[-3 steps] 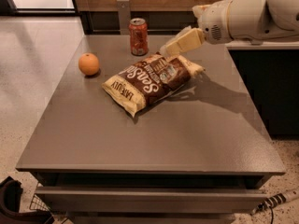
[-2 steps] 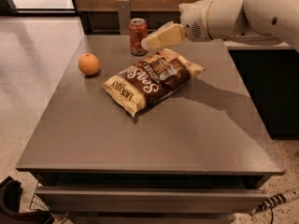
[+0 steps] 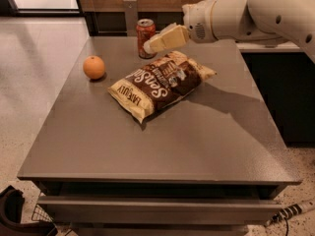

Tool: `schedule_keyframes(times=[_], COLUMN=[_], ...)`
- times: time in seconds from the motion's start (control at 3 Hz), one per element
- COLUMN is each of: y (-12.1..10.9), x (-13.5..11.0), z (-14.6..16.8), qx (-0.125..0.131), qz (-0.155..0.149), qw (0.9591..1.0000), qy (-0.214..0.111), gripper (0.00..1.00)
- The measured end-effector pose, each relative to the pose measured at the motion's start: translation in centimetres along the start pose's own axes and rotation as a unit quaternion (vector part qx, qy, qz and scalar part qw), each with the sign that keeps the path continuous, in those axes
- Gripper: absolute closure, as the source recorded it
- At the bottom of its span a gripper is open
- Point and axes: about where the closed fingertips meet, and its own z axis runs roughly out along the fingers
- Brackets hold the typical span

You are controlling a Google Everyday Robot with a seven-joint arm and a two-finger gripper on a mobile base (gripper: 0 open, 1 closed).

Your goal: Pick coke can

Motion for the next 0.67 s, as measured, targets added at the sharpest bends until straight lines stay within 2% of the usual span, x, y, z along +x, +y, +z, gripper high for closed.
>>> schedule_keyframes(times=[0.33,0.67], y=[0.5,0.7], x=[0.9,1.9], z=[4.1,7.6], qx=[-0.013,-0.018], qz=[0.005,0.013], qw=[0.9998,0.9996], qy=[0.015,0.016], gripper=[0.00,0.00])
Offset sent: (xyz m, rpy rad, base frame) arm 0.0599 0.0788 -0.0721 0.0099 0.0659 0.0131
